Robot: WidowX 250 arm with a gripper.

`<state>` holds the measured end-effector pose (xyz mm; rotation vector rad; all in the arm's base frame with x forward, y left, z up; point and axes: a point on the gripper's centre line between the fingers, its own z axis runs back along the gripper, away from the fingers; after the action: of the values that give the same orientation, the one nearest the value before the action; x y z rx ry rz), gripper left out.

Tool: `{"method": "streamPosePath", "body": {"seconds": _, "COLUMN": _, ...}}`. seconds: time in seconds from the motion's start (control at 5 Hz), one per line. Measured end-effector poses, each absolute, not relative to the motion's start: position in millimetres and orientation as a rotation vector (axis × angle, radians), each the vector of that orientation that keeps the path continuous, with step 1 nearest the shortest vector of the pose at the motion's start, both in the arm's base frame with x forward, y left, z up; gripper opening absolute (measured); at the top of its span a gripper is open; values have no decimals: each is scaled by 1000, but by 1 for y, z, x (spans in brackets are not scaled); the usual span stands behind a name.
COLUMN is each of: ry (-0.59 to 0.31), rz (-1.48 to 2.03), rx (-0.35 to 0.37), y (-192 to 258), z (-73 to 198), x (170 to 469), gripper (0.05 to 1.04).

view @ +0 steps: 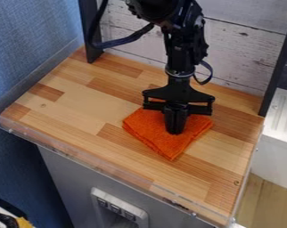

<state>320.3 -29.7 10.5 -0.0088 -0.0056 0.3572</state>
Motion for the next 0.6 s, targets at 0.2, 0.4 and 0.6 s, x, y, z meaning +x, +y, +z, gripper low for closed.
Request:
{"method": "streamPosePath", "body": {"seconds": 0.2, "ry": -6, "rz": 336, "rx": -9, "y": -30, "z": 10, "x": 321, "gripper": 59}}
{"method": "streamPosePath", "body": {"seconds": 0.4, "ry": -4, "rz": 294, "rx": -5, "y": -32, "z": 8, "x": 318, "gripper": 59}}
{"method": "streamPosePath", "body": {"seconds": 0.6, "ry": 1, "rz": 247, "rx": -2, "y": -39, "z": 8, "x": 314, "gripper": 59}}
